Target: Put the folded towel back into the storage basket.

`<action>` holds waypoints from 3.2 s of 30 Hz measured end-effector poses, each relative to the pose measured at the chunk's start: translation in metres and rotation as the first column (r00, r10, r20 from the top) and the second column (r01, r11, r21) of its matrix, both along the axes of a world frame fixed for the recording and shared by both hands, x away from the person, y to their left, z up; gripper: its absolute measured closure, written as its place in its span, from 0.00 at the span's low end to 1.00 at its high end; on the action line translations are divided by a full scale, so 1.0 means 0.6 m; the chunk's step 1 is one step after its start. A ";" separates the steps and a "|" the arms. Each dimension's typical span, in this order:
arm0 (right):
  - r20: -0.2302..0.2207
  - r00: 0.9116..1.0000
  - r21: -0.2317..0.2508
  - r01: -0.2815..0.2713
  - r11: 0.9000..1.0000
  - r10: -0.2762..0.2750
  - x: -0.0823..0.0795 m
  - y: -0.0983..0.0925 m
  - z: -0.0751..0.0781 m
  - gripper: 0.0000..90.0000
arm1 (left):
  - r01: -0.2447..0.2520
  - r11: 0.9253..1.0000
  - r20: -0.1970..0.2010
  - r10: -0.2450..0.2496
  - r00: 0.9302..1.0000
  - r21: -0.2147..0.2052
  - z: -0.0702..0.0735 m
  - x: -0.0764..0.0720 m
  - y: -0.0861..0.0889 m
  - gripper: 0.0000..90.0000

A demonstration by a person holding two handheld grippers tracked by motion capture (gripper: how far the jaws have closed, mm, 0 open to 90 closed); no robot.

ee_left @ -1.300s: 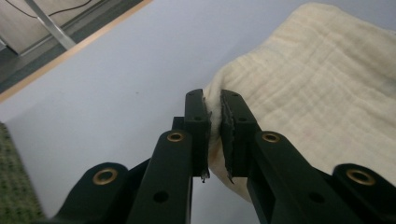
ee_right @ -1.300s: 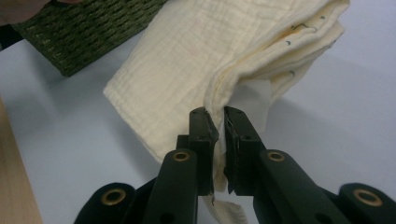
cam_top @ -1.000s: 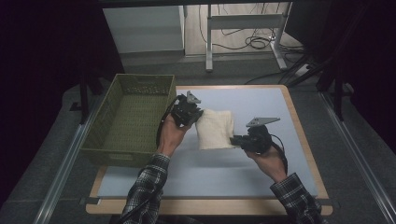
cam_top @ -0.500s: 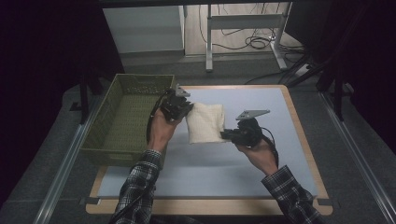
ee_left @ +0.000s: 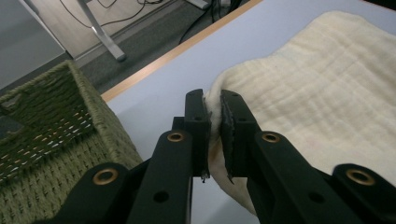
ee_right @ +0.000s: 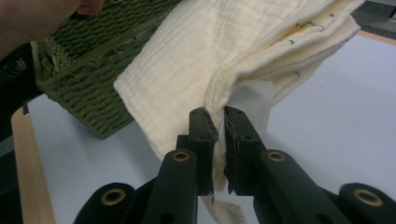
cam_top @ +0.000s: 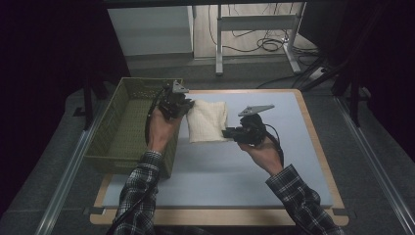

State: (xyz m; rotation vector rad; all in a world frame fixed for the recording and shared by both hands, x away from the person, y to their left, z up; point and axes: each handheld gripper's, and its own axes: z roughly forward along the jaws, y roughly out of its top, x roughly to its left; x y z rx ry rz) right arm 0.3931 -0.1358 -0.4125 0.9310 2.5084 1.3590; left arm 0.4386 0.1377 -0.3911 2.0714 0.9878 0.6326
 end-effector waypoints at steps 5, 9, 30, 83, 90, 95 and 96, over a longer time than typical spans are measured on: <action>0.001 1.000 0.004 -0.004 1.000 0.004 0.006 0.014 0.012 0.91 | -0.008 1.000 0.010 0.009 1.000 -0.011 0.010 0.001 0.016 0.91; -0.003 1.000 0.009 -0.009 1.000 0.009 0.010 0.025 0.021 0.91 | -0.017 1.000 0.022 0.017 1.000 -0.013 0.019 0.002 0.029 0.91; 0.017 0.999 0.008 -0.037 0.999 0.037 0.025 0.127 0.037 0.91 | -0.115 0.993 0.031 0.116 0.993 -0.010 0.030 -0.002 0.126 0.91; -0.043 0.981 -0.242 -0.192 0.951 0.188 0.007 0.413 -0.054 0.91 | -0.218 0.966 -0.096 0.233 0.968 0.139 -0.082 -0.012 0.285 0.90; -0.065 0.980 -0.284 -0.200 0.938 0.189 0.007 0.422 -0.056 0.90 | -0.210 0.965 -0.103 0.228 0.968 0.160 -0.089 -0.016 0.289 0.90; -0.096 0.979 -0.307 -0.200 0.930 0.179 0.009 0.427 -0.054 0.89 | -0.203 0.966 -0.112 0.222 0.969 0.161 -0.094 -0.015 0.290 0.90; -0.102 0.978 -0.314 -0.206 0.927 0.183 0.010 0.428 -0.055 0.89 | -0.202 0.966 -0.114 0.222 0.968 0.162 -0.095 -0.015 0.289 0.90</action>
